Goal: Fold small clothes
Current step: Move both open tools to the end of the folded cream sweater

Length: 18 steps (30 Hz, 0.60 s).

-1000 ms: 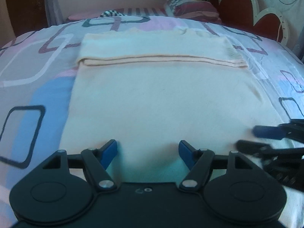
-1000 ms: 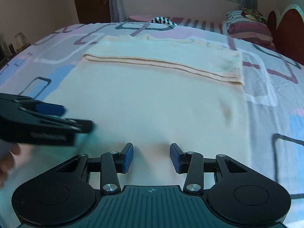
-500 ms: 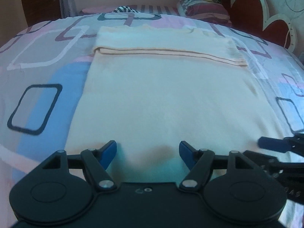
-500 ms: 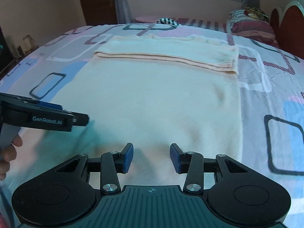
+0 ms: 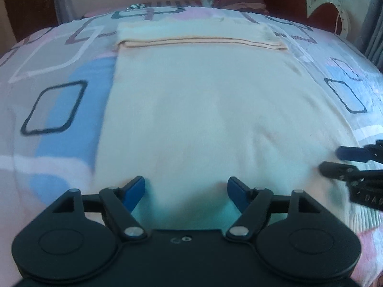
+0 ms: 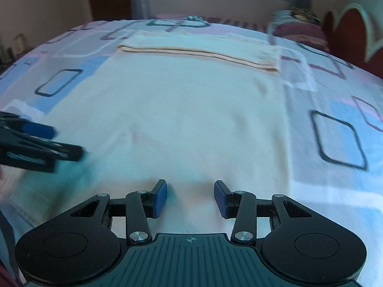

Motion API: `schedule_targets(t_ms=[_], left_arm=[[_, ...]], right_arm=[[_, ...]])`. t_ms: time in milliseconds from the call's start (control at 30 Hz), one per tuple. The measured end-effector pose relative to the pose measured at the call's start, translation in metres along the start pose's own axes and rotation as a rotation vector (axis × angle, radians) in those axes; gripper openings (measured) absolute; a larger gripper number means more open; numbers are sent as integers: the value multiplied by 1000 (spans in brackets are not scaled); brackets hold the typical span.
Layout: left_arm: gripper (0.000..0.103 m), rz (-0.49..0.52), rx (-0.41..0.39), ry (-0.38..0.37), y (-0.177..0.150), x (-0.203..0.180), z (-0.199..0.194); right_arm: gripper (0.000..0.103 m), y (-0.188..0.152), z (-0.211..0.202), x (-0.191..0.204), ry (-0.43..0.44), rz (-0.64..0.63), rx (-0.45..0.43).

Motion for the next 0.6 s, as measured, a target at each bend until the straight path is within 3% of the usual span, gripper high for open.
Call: schedule_targets(t_ms=[367, 500, 600], left_arm=[[78, -4, -30, 18, -26, 41, -28], [78, -14, -13, 20, -36, 56, -30], [78, -25, 9, 4, -40, 63, -26]], right_arm=[[44, -27, -36, -17, -169, 147, 7], [62, -38, -46, -21, -197, 201, 5], [62, -45, -50, -22, -205, 217, 16]])
Point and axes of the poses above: each gripper's, at about its wrist camera, not at the fingertips, and z roughly the way its jaws point, x to its left, y to its top, the point moved 3 cm from there along z, roughly the way its jaws point, and after that the axes turned 3 degrees about x, right-handed, at the moved point
